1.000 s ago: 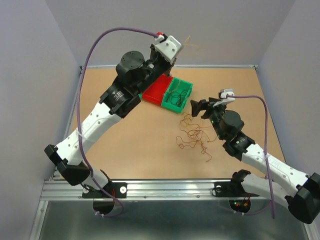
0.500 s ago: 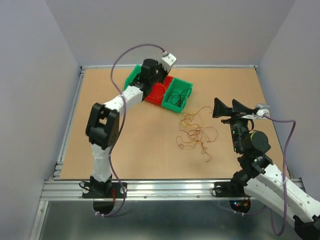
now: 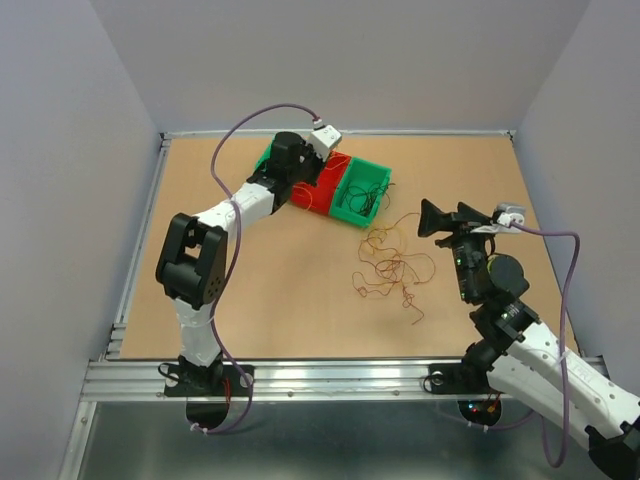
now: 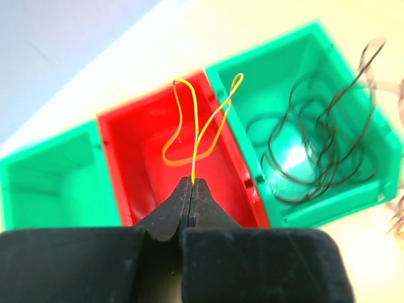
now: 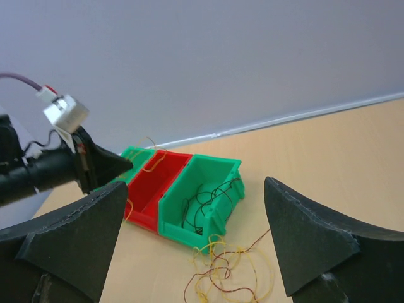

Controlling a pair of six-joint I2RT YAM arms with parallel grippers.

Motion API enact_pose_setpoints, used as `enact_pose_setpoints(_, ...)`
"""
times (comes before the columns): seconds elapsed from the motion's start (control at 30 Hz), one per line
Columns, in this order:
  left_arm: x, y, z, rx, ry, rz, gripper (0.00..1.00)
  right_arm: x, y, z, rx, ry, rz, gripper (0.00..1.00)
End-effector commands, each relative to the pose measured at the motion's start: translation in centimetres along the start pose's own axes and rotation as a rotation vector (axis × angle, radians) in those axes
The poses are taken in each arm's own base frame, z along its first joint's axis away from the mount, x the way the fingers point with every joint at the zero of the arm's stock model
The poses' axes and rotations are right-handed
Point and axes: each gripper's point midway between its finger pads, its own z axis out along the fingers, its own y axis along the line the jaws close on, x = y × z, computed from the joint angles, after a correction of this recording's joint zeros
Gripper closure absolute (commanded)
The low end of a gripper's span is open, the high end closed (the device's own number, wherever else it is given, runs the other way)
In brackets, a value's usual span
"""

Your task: Untangle the cables

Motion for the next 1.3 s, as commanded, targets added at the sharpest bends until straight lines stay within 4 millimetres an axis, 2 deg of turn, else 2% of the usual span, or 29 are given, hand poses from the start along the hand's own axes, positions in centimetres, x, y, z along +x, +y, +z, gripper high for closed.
enact_pose_setpoints(0.0,-1.3,0.6,-0.4,-0.013,0.008,-0.047,1.0,-1.1,0.6,0.4,-0.005,-0.015,0.02,0.07)
enact_pose_setpoints(0.1,-1.1,1.0,0.4,-0.023,0.023,-0.043,1.0,-0.9,0.8,0.6,-0.008,-0.006,0.024,0.07)
enact_pose_setpoints(0.27,1.0,1.4,2.6,-0.035,0.067,-0.048,1.0,-0.2,1.0,1.0,-0.008,0.013,0.016,0.07)
enact_pose_setpoints(0.3,0.6,1.7,3.1,-0.046,0.062,-0.051,1.0,-0.3,1.1,1.0,-0.008,0.012,0.02,0.07)
enact_pose_setpoints(0.33,2.7,1.5,3.9,-0.035,0.122,-0.063,1.0,-0.1,1.1,1.1,-0.01,0.018,0.015,0.07)
enact_pose_setpoints(0.4,5.0,0.7,4.7,0.003,0.199,-0.081,1.0,-0.2,1.2,1.1,-0.013,0.018,0.017,0.07)
enact_pose_setpoints(0.5,6.8,0.4,5.5,0.009,0.26,-0.107,1.0,-0.2,1.1,1.1,-0.009,0.021,0.014,0.07)
enact_pose_setpoints(0.53,7.3,0.2,5.3,0.02,0.288,-0.105,0.98,-0.2,1.1,1.1,-0.006,0.022,0.012,0.07)
enact_pose_setpoints(0.57,7.5,0.4,5.3,0.013,0.295,-0.104,0.93,-0.1,1.1,1.1,-0.008,0.025,0.012,0.07)
enact_pose_setpoints(0.67,5.0,1.0,4.6,-0.008,0.241,-0.081,0.74,0.2,1.1,1.3,0.002,0.04,0.004,0.07)
enact_pose_setpoints(0.7,3.1,1.4,4.0,-0.018,0.202,-0.071,0.65,0.4,1.2,1.5,0.004,0.049,0.001,0.07)
enact_pose_setpoints(0.8,0.3,2.3,2.7,-0.05,0.151,-0.045,0.56,0.8,1.3,1.8,0.009,0.067,-0.002,0.07)
enact_pose_setpoints(0.83,-1.4,2.5,1.6,-0.053,0.123,-0.041,0.53,1.0,1.5,2.1,0.016,0.086,-0.013,0.07)
enact_pose_setpoints(0.87,-1.5,2.2,1.0,-0.045,0.122,-0.041,0.47,1.3,1.5,2.3,0.024,0.103,-0.015,0.06)
enact_pose_setpoints(0.9,-3.2,2.2,-0.2,-0.045,0.086,-0.033,0.45,3.3,1.1,2.5,0.047,0.183,-0.056,0.05)
enact_pose_setpoints(0.93,-3.9,2.1,-0.9,-0.046,0.074,-0.03,0.43,4.2,1.2,2.5,0.057,0.234,-0.073,0.05)
enact_pose_setpoints(0.97,-4.2,2.0,-1.4,-0.047,0.068,-0.028,0.41,3.1,2.1,3.1,0.057,0.256,-0.048,0.04)
enact_pose_setpoints(1.0,-4.9,1.3,-2.6,-0.04,0.053,-0.018,0.4,5.1,1.6,2.3,0.07,0.36,-0.097,0.04)
enact_pose_setpoints(1.03,-5.3,0.7,-3.2,-0.036,0.042,-0.01,0.39,5.9,1.6,2.3,0.074,0.393,-0.106,0.04)
enact_pose_setpoints(1.13,-5.6,-1.9,-5.0,-0.007,0.002,0.052,0.35,5.7,1.1,2.2,0.096,0.388,-0.112,0.04)
enact_pose_setpoints(1.17,-5.7,-4.6,-5.0,0.036,-0.012,0.083,0.34,5.0,0.5,2.3,0.138,0.359,-0.1,0.04)
enact_pose_setpoints(1.2,-5.5,-6.1,-5.2,0.059,-0.02,0.104,0.31,4.8,0.2,2.2,0.152,0.349,-0.097,0.04)
enact_pose_setpoints(1.23,-4.4,-7.9,-5.3,0.088,-0.022,0.148,0.3,4.4,0.1,2.2,0.16,0.336,-0.091,0.04)
enact_pose_setpoints(1.27,-4.2,-11.2,-5.1,0.144,-0.023,0.187,0.29,3.9,0.0,2.0,0.158,0.32,-0.08,0.04)
